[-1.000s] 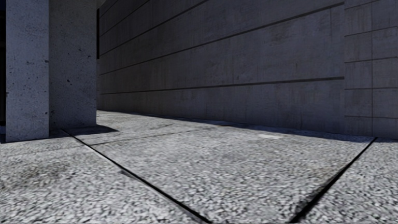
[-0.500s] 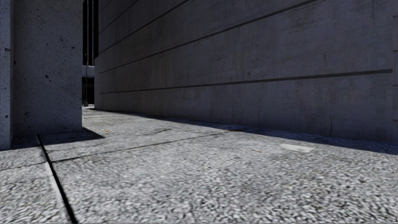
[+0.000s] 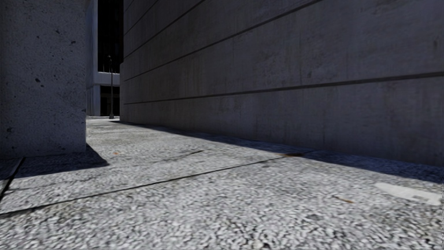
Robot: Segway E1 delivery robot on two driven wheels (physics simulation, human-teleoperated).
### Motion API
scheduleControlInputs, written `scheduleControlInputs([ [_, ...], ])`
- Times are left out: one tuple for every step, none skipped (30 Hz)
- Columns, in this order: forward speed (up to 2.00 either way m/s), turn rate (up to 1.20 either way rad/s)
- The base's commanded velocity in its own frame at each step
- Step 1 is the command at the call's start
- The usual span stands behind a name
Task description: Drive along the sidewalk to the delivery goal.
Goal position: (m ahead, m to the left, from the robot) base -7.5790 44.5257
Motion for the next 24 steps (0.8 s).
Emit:
scheduleControlInputs([
  [2.0, 0.42],
  [2.0, 0.42],
  [2.0, 0.42],
  [2.0, 0.42],
  [2.0, 0.42],
  [2.0, 0.42],
  [2.0, 0.42],
  [2.0, 0.42],
  [2.0, 0.42],
  [2.0, 0.42],
  [2.0, 0.42],
  [2.0, 0.42],
  [2.0, 0.42],
  [2.0, 0.42],
  [2.0, 0.42],
  [2.0, 0.42],
  [2.0, 0.42],
  [2.0, 0.42],
  [2.0, 0.42],
  [2.0, 0.42],
  [2.0, 0.29],
  [2.0, 0.0],
  [2.0, 0.0],
  [2.0, 0.0],
])
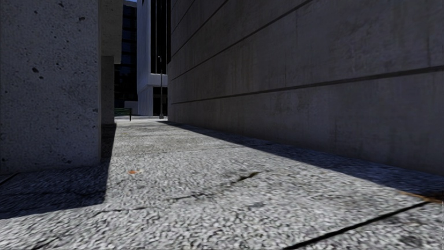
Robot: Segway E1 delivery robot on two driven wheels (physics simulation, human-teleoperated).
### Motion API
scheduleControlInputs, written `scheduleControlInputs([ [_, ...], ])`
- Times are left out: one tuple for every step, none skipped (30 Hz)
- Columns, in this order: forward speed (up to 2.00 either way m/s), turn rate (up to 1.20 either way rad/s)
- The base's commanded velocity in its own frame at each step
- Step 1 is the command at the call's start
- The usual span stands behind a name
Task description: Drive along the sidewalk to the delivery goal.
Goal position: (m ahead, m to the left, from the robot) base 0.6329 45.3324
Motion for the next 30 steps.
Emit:
scheduleControlInputs([
  [2.0, 0.0],
  [2.0, 0.0],
  [2.0, 0.0],
  [2.0, 0.0],
  [2.0, 0.05],
  [2.0, 0.12],
  [2.0, 0.18],
  [2.0, 0.18],
  [2.0, 0.21],
  [2.0, 0.23],
  [2.0, 0.3],
  [2.0, 0.3],
  [2.0, 0.31],
  [2.0, 0.33],
  [2.0, 0.33],
  [2.0, 0.35],
  [2.0, 0.36],
  [2.0, 0.37],
  [2.0, 0.37],
  [2.0, 0.38],
  [2.0, 0.38],
  [2.0, 0.38],
  [2.0, 0.38],
  [2.0, 0.38],
  [2.0, 0.38],
  [2.0, 0.38],
  [2.0, 0.37],
  [2.0, 0.37],
  [2.0, 0.13],
  [2.0, 0.0],
])
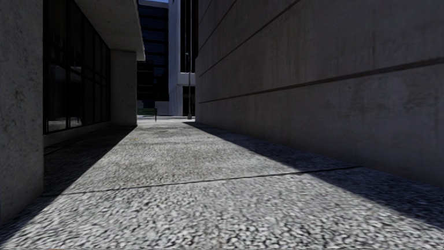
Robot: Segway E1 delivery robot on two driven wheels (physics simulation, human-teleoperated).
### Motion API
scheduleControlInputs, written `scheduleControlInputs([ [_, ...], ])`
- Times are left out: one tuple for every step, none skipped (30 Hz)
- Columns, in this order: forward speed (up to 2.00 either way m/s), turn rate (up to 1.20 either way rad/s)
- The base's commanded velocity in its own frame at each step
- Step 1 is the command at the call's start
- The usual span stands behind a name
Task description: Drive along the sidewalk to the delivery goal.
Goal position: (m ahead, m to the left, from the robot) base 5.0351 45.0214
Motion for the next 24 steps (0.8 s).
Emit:
scheduleControlInputs([
  [2.0, 0.0],
  [2.0, 0.0],
  [2.0, 0.0],
  [2.0, 0.0],
  [2.0, 0.17],
  [2.0, 0.28],
  [2.0, 0.28],
  [2.0, 0.33],
  [2.0, 0.35],
  [2.0, 0.36],
  [2.0, 0.36],
  [2.0, 0.37],
  [2.0, 0.37],
  [2.0, 0.37],
  [2.0, 0.37],
  [2.0, 0.37],
  [2.0, 0.37],
  [2.0, 0.37],
  [2.0, 0.37],
  [2.0, 0.37],
  [2.0, 0.37],
  [2.0, 0.37],
  [2.0, 0.37],
  [2.0, 0.37],
])
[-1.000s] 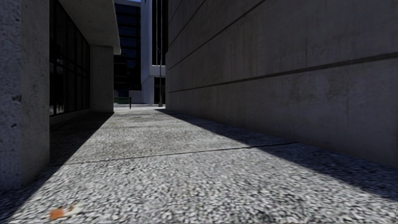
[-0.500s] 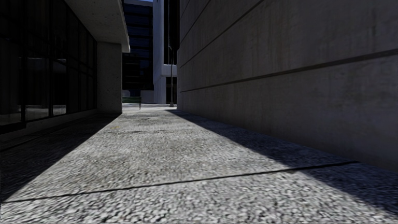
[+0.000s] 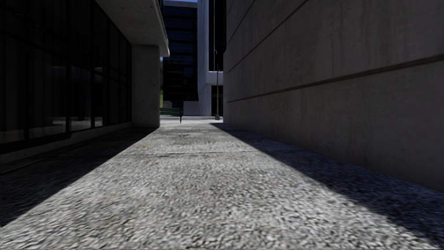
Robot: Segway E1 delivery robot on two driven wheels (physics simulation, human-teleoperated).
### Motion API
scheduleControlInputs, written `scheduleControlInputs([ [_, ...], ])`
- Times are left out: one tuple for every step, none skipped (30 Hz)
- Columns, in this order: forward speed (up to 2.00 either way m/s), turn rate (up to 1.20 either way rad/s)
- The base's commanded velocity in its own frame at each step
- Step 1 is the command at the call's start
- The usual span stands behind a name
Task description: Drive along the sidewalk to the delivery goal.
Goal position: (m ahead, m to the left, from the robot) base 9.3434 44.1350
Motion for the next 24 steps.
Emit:
scheduleControlInputs([
  [2.0, 0.26],
  [2.0, 0.07],
  [2.0, 0.0],
  [2.0, 0.0],
  [2.0, 0.0],
  [2.0, 0.0],
  [2.0, 0.0],
  [2.0, 0.0],
  [2.0, 0.0],
  [2.0, 0.0],
  [2.0, 0.0],
  [2.0, 0.0],
  [2.0, 0.0],
  [2.0, 0.0],
  [2.0, 0.0],
  [2.0, 0.0],
  [2.0, 0.0],
  [2.0, 0.13],
  [2.0, 0.29],
  [2.0, 0.29],
  [2.0, 0.39],
  [2.0, 0.42],
  [2.0, 0.43],
  [2.0, 0.43],
])
